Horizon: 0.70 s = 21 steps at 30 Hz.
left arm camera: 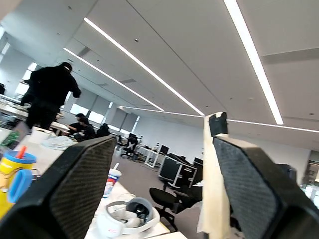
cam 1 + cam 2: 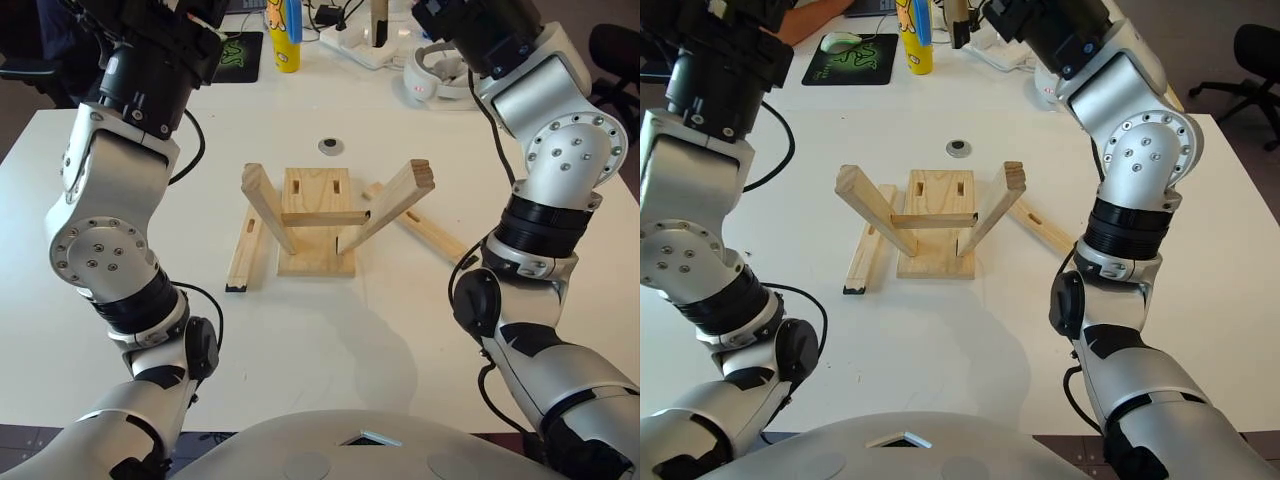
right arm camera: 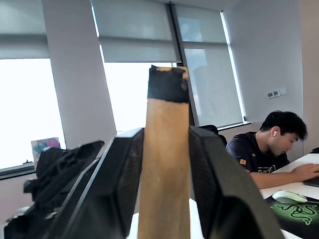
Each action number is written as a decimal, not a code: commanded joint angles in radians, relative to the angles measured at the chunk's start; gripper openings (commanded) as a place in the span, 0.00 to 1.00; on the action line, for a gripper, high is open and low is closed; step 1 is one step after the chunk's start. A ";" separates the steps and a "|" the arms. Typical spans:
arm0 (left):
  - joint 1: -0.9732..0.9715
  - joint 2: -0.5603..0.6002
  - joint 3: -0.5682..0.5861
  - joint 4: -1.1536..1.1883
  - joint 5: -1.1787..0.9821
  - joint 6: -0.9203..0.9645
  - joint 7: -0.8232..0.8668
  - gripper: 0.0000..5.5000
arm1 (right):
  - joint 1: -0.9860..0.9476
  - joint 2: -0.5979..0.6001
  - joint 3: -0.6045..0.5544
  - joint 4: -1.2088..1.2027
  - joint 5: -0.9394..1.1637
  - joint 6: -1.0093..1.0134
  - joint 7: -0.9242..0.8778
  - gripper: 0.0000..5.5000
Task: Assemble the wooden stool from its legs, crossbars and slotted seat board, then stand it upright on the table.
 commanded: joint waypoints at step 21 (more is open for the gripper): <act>0.035 0.024 -0.104 -0.007 -0.125 -0.075 0.144 0.50 | 0.028 -0.050 0.314 0.062 -0.514 -0.577 0.212 0.24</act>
